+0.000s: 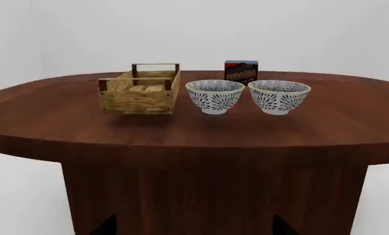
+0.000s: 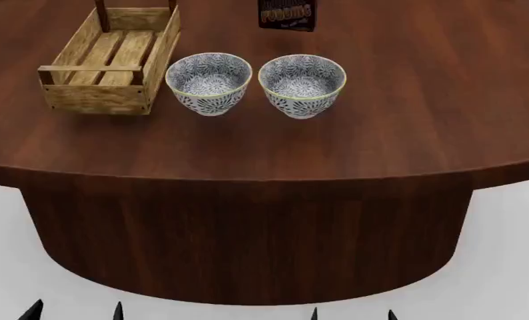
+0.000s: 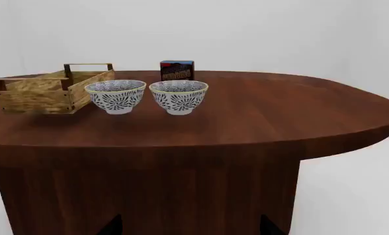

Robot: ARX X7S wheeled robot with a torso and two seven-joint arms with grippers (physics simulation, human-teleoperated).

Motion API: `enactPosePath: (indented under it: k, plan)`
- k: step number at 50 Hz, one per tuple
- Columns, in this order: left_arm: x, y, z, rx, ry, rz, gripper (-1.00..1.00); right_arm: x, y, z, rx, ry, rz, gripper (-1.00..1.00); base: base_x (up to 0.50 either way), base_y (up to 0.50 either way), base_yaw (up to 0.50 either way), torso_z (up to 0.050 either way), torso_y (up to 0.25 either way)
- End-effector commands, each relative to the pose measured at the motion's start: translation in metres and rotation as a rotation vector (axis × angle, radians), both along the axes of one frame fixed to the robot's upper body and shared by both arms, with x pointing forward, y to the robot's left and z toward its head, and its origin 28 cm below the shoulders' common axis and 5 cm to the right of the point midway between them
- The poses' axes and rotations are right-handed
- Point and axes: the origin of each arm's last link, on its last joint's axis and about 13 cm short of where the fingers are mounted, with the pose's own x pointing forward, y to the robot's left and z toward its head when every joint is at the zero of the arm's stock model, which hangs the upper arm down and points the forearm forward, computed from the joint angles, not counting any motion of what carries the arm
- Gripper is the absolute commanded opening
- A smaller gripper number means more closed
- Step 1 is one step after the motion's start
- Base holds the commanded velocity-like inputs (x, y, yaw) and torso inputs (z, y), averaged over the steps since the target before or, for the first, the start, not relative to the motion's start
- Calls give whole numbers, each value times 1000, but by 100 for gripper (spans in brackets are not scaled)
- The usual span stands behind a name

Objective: Stack the left bowl on the right bowl and place them in the tray.

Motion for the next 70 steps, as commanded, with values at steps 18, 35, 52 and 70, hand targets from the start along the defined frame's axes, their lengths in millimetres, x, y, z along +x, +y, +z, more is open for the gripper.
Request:
enactPosePath:
  k: [18, 35, 52, 70]
  plan:
    - [0, 6, 23, -82, -62, 10, 100, -4, -5, 14, -42, -33, 1, 100, 0, 0, 0, 0, 0]
    - [11, 4, 154, -97, -325, -77, 100, -11, -18, 142, -170, -286, -35, 100, 0, 0, 0, 0, 0]
    - [-30, 7, 193, -74, -367, 1, 100, -30, -7, 180, -186, -330, -112, 100, 0, 0, 0, 0, 0]
    - [-42, 13, 195, -107, -382, 51, 100, -25, -5, 178, -184, -312, -135, 100, 153, 34, 0, 0, 0]
